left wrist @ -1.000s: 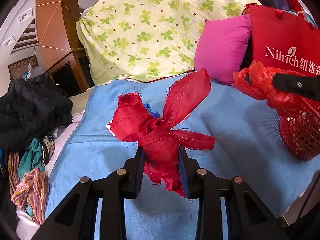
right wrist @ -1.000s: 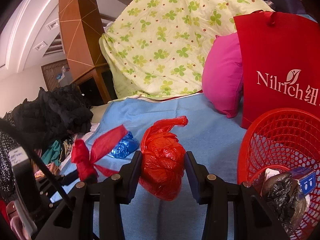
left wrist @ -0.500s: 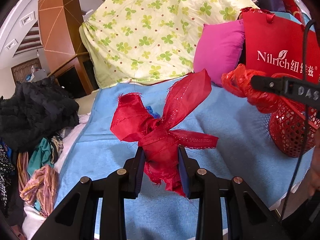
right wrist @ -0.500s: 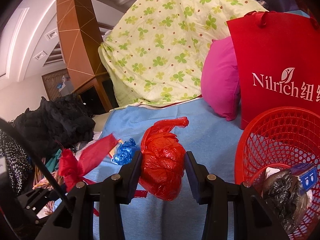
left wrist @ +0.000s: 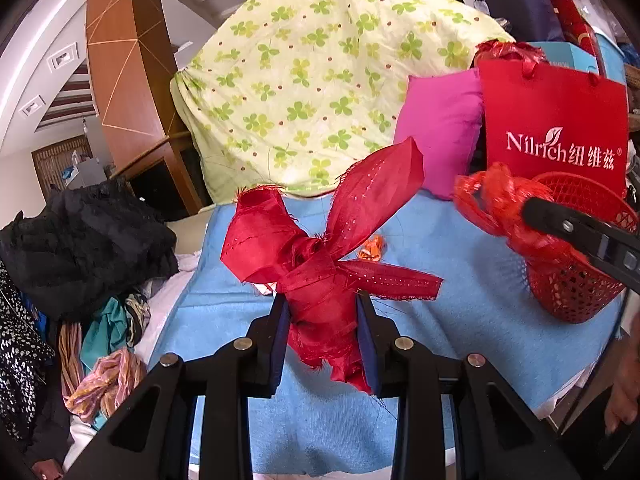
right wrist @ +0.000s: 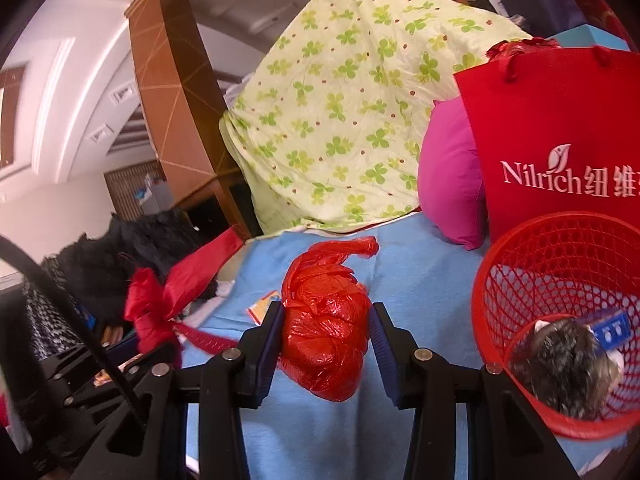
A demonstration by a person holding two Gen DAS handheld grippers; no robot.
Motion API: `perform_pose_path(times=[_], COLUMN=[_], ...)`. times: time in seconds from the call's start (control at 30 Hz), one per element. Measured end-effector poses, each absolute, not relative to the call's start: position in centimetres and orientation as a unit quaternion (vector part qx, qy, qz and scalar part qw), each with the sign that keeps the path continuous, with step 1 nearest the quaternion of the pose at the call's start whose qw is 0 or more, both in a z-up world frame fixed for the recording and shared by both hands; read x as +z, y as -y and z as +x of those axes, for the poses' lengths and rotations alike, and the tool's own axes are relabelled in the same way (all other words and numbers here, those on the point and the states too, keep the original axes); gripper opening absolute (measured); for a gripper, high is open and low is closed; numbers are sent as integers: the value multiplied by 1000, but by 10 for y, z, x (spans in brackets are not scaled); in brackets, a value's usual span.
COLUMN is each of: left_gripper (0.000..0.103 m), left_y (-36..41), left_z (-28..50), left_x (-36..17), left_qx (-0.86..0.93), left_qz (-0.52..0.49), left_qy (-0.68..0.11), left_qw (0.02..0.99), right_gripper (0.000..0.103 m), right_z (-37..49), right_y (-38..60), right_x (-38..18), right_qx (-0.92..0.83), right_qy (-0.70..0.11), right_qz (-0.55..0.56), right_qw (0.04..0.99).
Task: Collect trash
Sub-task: 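Carry both red bags to the red wastebasket and release them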
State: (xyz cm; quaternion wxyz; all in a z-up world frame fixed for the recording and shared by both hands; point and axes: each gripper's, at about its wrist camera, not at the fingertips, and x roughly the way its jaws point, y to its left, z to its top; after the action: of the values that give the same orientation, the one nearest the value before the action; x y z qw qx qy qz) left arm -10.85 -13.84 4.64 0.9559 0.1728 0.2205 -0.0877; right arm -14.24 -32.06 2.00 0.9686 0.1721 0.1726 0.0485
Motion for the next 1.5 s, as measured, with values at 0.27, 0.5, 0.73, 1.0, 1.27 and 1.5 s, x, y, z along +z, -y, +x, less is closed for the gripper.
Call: perform_pose_path(times=[0.27,0.5,0.73,1.0,1.27,1.5], left_gripper=[34,34,34,34,35,35], left_y=[146,157,172,196,218,241], left_z=[-123,-136,-149,-161,-172,-182], left_x=[68,86,99,110,119,123], left_qx=[-100,-112,-134,-163,-188,-208], left_qz=[176,177,182,188,192,203], left_qy=[-198,-178,-162,-148,-140,-133], left_qw=[959,961,961,957,953,948], right_gripper=[46,46,46,46,46,46], right_z=[-185,-217,-236,-258,-276,-290], right_y=[328,338,351,373,397,417], right_x=[51,80,94,103,108,108], right_qx=[46,33,18,-5,-30,-49], right_qy=[-140,-108,-89,-70,-53,-46], right_qz=[161,153,158,167,182,194], right_qw=[976,982,983,983,981,979])
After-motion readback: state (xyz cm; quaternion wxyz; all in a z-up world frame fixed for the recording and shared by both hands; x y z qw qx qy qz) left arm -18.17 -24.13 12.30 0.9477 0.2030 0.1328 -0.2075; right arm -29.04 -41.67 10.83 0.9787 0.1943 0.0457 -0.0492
